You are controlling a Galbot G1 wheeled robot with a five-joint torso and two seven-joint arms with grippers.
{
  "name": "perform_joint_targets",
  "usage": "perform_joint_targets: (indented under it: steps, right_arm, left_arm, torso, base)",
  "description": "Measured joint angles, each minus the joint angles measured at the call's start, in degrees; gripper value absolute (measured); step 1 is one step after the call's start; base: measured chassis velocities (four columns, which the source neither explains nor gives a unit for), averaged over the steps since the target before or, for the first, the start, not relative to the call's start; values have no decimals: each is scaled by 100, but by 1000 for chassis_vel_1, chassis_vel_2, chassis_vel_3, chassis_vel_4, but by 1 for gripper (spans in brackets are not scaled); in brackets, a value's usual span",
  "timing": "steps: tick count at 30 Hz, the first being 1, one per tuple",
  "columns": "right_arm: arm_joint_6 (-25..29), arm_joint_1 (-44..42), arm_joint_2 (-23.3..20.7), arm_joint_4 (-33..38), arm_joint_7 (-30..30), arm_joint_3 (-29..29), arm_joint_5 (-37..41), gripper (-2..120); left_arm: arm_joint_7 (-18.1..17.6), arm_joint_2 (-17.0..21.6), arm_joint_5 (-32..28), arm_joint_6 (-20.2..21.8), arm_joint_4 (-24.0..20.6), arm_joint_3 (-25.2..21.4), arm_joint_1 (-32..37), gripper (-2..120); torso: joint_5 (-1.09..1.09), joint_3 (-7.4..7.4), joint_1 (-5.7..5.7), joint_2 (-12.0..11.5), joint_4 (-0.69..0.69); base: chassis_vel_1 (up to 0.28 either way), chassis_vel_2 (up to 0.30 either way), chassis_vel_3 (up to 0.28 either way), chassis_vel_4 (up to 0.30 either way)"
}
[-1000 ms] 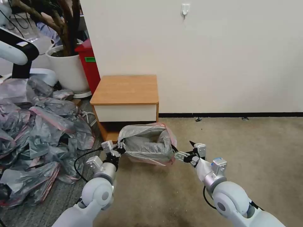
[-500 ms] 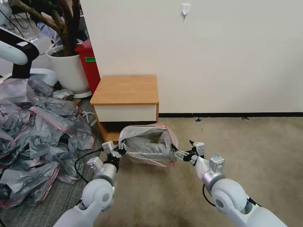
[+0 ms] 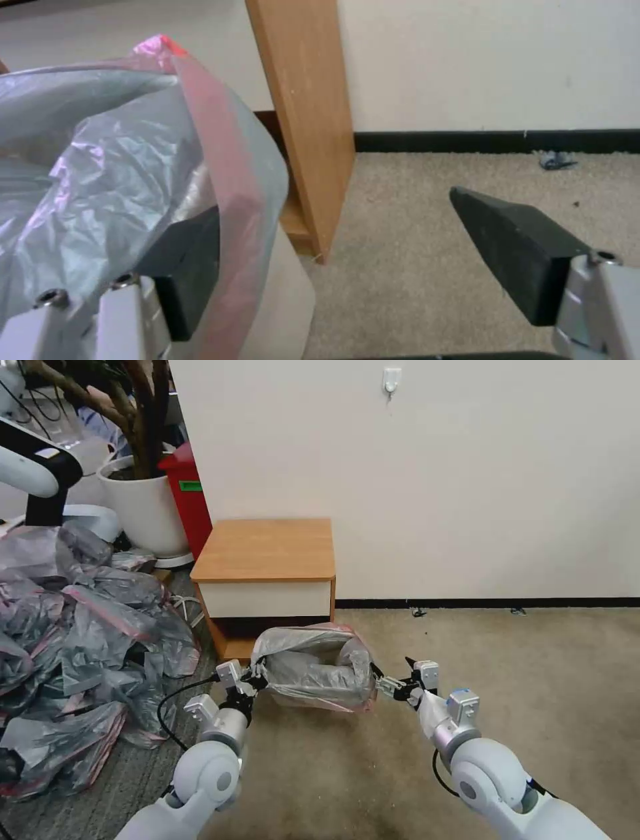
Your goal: Pick up the garbage bag from the table and place it over the trash can.
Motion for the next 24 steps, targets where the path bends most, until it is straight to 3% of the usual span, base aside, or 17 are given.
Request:
perform_joint_targets:
  steps: [8,19,24]
  right_arm:
    - [1,78,-263,-25,-215,-102,90,72]
    - [3,257,-506,-74,-368,-235,218,68]
    - [58,325,-605,-112,-609,-322,298,58]
  left_arm:
    - [0,60,1,15,-57,14,-5,10]
    - [113,121,6,32,-110,23,23,10]
    - [131,127,13,34,-110,31,0,10]
  torso:
    - [0,0,0,0,0]
    - [0,0,0,0,0]
    - [0,0,0,0,0]
  base:
    - [0,0,0,0]
    - [0,0,0,0]
    - [0,0,0,0]
